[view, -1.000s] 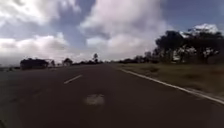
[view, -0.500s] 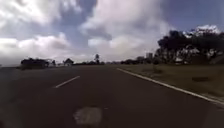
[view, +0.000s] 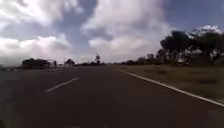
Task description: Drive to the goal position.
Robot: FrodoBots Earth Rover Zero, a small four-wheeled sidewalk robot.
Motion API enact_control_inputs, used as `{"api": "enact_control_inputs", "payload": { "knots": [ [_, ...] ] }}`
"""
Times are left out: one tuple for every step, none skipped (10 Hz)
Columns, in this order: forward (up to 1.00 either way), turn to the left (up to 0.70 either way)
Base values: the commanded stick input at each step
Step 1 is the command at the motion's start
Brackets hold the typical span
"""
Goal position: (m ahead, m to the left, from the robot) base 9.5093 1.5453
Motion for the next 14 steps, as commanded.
{"api": "enact_control_inputs", "payload": {
  "knots": [
    [1.0,0.0],
    [1.0,0.0],
    [1.0,0.0],
    [1.0,0.0],
    [1.0,0.0],
    [1.0,0.0],
    [1.0,0.0],
    [1.0,0.0],
    [1.0,0.0],
    [1.0,0.0],
    [1.0,0.0],
    [1.0,0.0],
    [1.0,0.0],
    [1.0,0.0]
  ]
}}
